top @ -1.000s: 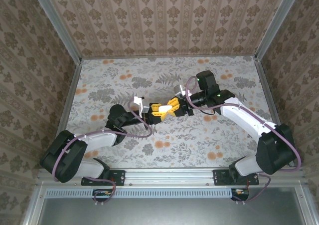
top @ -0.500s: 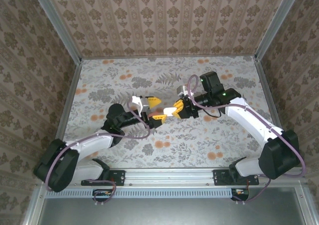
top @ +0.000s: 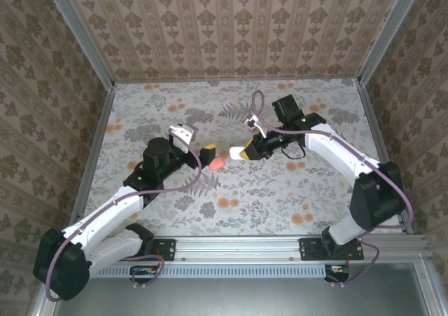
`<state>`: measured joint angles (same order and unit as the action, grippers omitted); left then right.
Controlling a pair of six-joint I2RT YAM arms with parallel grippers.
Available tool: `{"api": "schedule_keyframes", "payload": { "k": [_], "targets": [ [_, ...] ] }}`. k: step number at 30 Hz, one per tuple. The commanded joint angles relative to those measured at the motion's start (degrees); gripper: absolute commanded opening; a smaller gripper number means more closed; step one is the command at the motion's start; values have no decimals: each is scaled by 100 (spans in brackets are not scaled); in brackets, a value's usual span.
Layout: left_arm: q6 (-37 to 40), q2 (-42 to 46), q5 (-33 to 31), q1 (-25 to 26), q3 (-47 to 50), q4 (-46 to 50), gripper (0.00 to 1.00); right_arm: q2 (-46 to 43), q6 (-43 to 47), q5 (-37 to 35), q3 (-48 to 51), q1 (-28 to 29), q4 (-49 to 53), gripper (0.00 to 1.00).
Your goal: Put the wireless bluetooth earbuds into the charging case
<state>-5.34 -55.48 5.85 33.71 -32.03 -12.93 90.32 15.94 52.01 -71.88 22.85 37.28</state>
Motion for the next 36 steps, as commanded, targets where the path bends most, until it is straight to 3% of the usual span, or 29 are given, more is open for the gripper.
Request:
{"api": "schedule_keyframes", "payload": {
  "k": [1, 6, 12, 36],
  "targets": [
    [-724, 36, -1009, -350, -84, 911, 96, 496, -589, -257, -466, -26, 536, 22],
    [-1396, -154, -922, -992, -203, 1500, 95, 1304, -992, -543, -962, -34, 968, 22],
    [-1614, -337, -788, -1270, -262, 1769, 93, 2349, -1375, -812, -1722, -52, 1645, 22],
    [-1880, -1697, -139, -1605, -738, 1794, 91, 3749, -1458, -1253, -2768, -215, 2528, 25]
  ]
}}
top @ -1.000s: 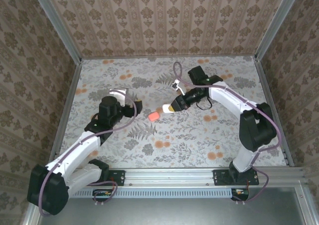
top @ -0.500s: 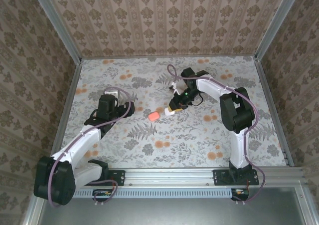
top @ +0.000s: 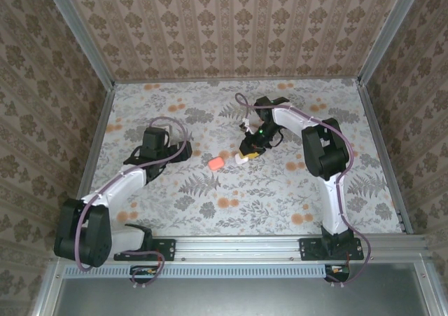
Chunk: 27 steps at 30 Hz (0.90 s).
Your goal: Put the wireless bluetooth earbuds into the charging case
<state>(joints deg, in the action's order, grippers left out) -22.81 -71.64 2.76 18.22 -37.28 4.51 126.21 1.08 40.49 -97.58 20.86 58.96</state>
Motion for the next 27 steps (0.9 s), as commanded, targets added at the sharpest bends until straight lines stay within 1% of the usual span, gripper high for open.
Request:
{"api": "schedule_keyframes", "payload": {
  "k": [1, 6, 12, 23, 27],
  "targets": [
    [-140, -118, 189, -61, -240, 52, 91, 196, 40, -107, -201, -28, 391, 25],
    [-178, -278, 273, -75, -341, 33, 90, 280, 51, -103, -175, -81, 432, 26],
    [-229, -337, 312, -88, -364, 41, 90, 309, 29, -107, -101, -143, 395, 29],
    [-268, -276, 427, -108, -451, 155, 89, 299, -246, -383, 34, -290, 175, 43],
    [-233, -238, 410, -116, -517, 247, 89, 241, -318, -451, 76, -329, 69, 46]
  ]
}}
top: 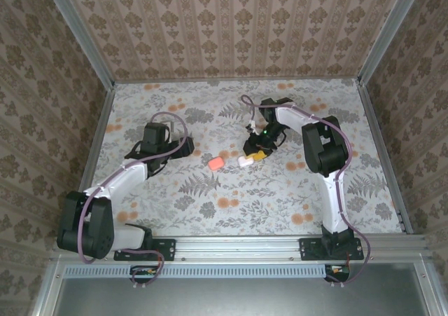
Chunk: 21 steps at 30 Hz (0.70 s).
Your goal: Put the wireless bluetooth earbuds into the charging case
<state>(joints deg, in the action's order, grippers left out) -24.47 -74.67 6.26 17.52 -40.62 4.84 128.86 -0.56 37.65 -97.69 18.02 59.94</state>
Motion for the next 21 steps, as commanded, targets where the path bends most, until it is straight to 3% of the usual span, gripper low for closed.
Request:
{"api": "schedule_keyframes", "payload": {
  "k": [1, 11, 17, 18, 19, 20, 21],
  "targets": [
    [-53, 88, 52, -49, -190, 236, 89, -59, -179, -185, 100, -62, -58, 46],
    [504, 447, -424, -108, -487, 724, 91, -984, -340, -790, 344, -240, -269, 50],
    [1351, 823, -1377, -262, -857, 821, 92, -2744, -967, -1700, 1702, -567, -2054, 52],
    [1487, 875, -1576, -307, -880, 780, 93, -3044, -1108, -1908, 1995, -624, -2411, 55],
    [1618, 927, -1741, -349, -884, 720, 94, -3365, -1229, -2143, 2328, -691, -2845, 65],
    [1752, 982, -1912, -393, -869, 633, 95, -3662, -1278, -2355, 2671, -753, -3314, 78],
    [1860, 1036, -2064, -435, -822, 527, 96, -3950, -1289, -2620, 3017, -790, -3704, 100]
  ]
}}
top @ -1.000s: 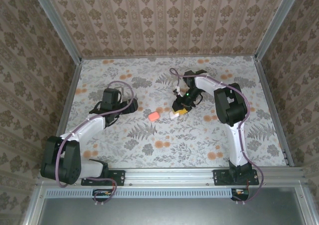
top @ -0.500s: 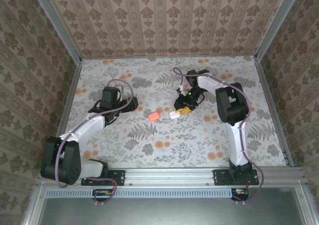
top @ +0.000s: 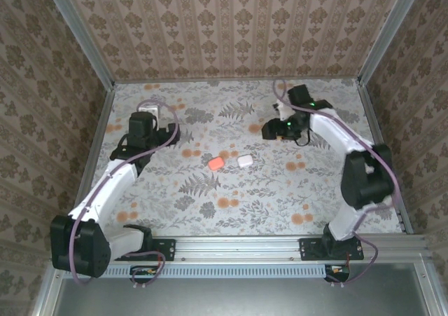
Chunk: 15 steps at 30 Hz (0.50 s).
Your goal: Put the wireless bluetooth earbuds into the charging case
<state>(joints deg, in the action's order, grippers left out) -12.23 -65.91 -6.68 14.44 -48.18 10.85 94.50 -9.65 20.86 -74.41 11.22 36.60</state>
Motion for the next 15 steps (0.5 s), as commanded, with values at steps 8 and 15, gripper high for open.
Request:
{"api": "schedule_keyframes", "payload": {
  "k": [8, 15],
  "targets": [
    [938, 381, -1705, -471, 1137, -1817, 100, -2229, 297, -2967, 3305, -276, -4270, 100],
    [880, -313, -1748, -638, 2288, -3605, 100, -2674, 686, -3341, 4547, -562, -5722, 100]
  ]
}}
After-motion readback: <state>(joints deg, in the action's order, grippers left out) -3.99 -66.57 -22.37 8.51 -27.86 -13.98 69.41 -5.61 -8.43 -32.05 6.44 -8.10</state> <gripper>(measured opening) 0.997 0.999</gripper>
